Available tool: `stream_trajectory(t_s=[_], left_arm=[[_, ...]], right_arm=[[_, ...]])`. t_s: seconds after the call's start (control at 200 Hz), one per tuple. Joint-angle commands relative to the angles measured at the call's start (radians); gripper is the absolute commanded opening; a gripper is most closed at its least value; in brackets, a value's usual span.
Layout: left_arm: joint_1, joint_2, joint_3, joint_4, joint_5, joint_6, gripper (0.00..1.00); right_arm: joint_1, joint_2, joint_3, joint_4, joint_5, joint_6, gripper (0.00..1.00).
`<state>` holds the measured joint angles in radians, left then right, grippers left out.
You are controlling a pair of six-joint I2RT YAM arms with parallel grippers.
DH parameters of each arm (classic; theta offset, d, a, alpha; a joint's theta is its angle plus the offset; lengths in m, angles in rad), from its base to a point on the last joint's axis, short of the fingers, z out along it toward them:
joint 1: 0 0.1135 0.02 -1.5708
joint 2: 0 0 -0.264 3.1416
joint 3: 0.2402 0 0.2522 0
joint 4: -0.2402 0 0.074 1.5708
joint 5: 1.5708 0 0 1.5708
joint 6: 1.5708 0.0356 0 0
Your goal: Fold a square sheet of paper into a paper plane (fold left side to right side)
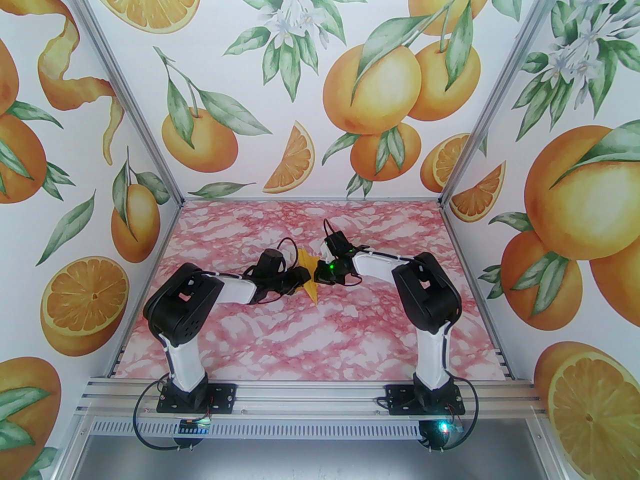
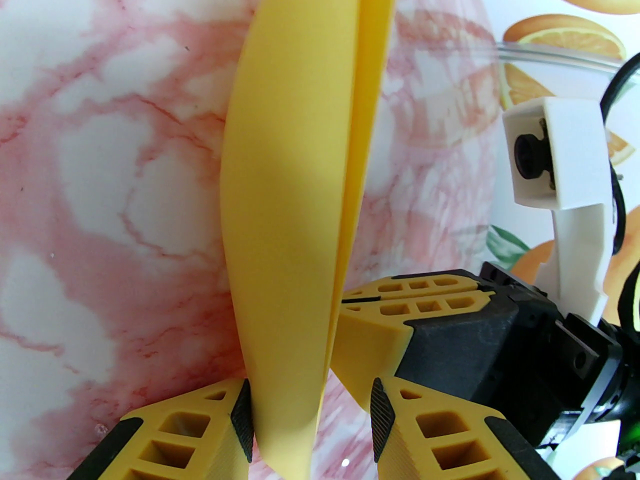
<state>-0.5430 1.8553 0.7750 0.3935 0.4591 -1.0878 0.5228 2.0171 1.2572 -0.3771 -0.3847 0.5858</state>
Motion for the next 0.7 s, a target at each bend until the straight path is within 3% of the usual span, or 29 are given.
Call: stream_trajectory(t_s=[0.0,0.34,0.575,0.64,0.696], left_arm=[[-0.015,-0.055,-0.059,0.046,0.021,-0.035,0.44],[-0.027,-0.011,-0.018,0.056,-0.006,-0.023,0.43],[-0.023,0.038,0.049,0.008,-0.030,0.043,0.28],[-0.023,0.044,0.056,-0.004,-0.035,0.054,0.19],[-0.023,0.049,0.063,-0.013,-0.037,0.066,0.18]], right_arm=[[-0.009,0.006,-0.027,-0.040,0.019,0.008,0.08],[-0.008,-0.001,-0.039,-0.037,0.011,0.005,0.08],[-0.018,-0.034,-0.076,0.006,-0.019,0.028,0.08],[-0.024,-0.057,-0.094,0.028,-0.027,0.037,0.10],[-0.031,-0.082,-0.111,0.053,-0.039,0.046,0.13]])
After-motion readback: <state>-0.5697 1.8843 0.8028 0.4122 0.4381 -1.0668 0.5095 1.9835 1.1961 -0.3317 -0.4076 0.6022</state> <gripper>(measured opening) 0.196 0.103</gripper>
